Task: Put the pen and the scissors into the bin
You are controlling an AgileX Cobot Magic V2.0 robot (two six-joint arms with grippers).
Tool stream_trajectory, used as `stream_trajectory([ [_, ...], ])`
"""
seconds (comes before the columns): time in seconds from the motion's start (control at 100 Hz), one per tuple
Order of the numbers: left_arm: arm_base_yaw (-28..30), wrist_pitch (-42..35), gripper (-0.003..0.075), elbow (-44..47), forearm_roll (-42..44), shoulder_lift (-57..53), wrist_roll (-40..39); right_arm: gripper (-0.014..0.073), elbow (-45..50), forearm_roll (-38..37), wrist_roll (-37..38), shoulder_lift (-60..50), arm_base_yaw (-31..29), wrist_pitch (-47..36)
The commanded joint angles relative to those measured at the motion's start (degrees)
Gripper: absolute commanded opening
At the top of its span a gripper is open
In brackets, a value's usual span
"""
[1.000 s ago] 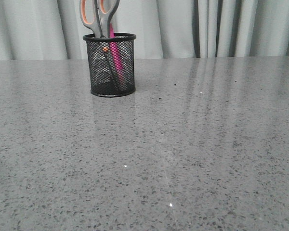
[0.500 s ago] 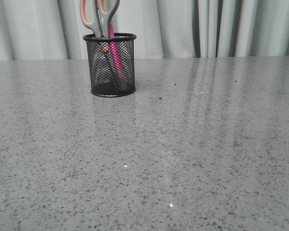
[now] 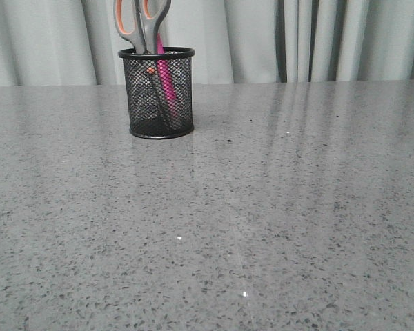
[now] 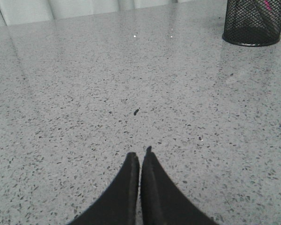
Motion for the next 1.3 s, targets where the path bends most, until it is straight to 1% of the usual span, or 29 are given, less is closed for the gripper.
stream_trajectory([
  [0.0,0.14,-2.82,-0.0019,2.51,-0.11,-1.93,-0.42,-0.0069,-1.15,-0.48,-0.16,-0.26,-0.03,-4.32],
  [0.46,0.14,-2.82,-0.0019,2.51,-0.11,-1.93,-0.42,-0.0069,-1.15,-0.48,-0.16,-0.26,-0.03,-4.13],
  [0.55,0.14,-2.82,-0.0019,2.51,-0.11,-1.93,-0.42,-0.0069,0.94,-6.49,-0.16,-0.26,-1.07,-4.29],
  [0.62,0.14,-2.82,-0.0019,2.51,-0.11,-1.93,-0.42,-0.0069,4.13,-7.27,-0.16,-0.26,-3.60,-8.32],
  [0.69,0.14,-2.82,-0.0019,2.51,-0.11,-1.93,-0.42,-0.0069,8.91,-5.85,-0.16,-0.26,-7.71,-13.48],
  [0.81,0.14,-2.82,-0.0019,2.51,-0.11,-1.93,-0.42,-0.0069,19.33,1.68,-0.16,-0.26,-17.24,-22.26],
  [0.86,0.14,-2.82,-0.0019,2.51,-0.11,-1.93,-0.42,-0.0069,23.82,3.80,-0.16,-0.26,-20.94,-27.63],
  [0.93,0.14,-2.82,-0.0019,2.51,-0.11,-1.93,-0.42,-0.0069,29.14,3.94,-0.16,-0.26,-25.11,-33.90],
  [0.99,0.14,-2.82,-0.0019,2.51,-0.11,-1.93,-0.42,-0.0069,31.97,3.94,-0.16,-0.26,-27.46,-36.20],
  [1.01,0.14,-2.82,-0.0019,2.51,-0.11,-1.93,-0.42,-0.0069,32.22,3.94,-0.16,-0.37,-28.14,-35.45],
  [1.05,0.14,-2.82,-0.0019,2.51,-0.11,-1.93,-0.42,-0.0069,31.96,3.98,-0.16,-0.37,-29.14,-31.30],
  [1.09,0.14,-2.82,-0.0019,2.51,-0.11,-1.93,-0.42,-0.0069,32.07,4.11,-0.16,-0.37,-29.84,-29.76],
  [1.29,0.14,-2.82,-0.0019,2.51,-0.11,-1.93,-0.42,-0.0069,32.07,4.54,-0.16,-0.73,-30.43,-19.42],
])
